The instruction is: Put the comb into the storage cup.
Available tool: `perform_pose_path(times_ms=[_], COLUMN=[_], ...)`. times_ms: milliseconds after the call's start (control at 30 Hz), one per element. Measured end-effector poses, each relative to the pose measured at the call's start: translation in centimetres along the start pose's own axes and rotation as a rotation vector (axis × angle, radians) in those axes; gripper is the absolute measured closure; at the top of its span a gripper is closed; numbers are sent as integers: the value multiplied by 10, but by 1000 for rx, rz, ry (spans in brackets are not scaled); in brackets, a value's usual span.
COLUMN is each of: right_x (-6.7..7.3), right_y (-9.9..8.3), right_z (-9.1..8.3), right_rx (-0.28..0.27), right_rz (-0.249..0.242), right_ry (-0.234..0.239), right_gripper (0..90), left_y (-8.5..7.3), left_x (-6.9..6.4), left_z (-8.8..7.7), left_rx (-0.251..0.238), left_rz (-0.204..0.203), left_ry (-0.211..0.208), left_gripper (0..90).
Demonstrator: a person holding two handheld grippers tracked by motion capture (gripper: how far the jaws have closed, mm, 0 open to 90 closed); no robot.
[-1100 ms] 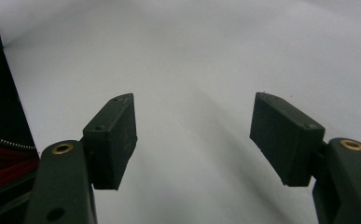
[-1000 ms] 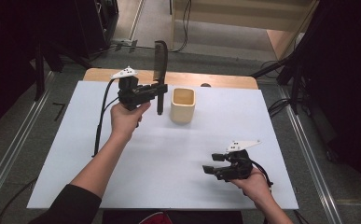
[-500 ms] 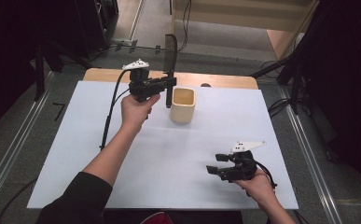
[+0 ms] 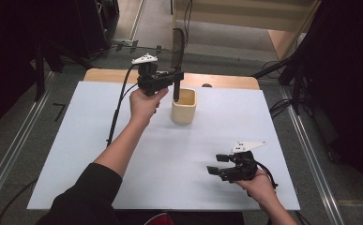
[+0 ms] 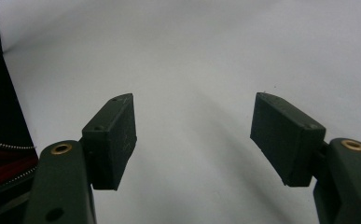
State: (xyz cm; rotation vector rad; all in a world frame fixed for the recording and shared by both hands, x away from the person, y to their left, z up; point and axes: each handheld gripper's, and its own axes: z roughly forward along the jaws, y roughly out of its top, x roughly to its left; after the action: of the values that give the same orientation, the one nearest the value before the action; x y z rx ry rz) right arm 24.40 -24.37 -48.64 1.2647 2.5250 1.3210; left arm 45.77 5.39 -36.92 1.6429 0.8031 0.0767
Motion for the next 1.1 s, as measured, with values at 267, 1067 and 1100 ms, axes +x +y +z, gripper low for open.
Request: perform_pose_path(times_ms=[267, 1067, 1100], right_x=[0, 0, 0], right_y=[0, 2, 2], right_z=[0, -3, -3], right_rx=[0, -21, -21], right_rz=[-6, -7, -7], right_ry=[1, 9, 9], right_gripper=[293, 292, 292], left_y=[-1, -13, -14], left_x=[1, 7, 7], left_z=[14, 40, 41], left_rx=[9, 10, 9], left_rz=[19, 66, 68], left_ry=[17, 45, 49], left_gripper=[739, 738, 738])
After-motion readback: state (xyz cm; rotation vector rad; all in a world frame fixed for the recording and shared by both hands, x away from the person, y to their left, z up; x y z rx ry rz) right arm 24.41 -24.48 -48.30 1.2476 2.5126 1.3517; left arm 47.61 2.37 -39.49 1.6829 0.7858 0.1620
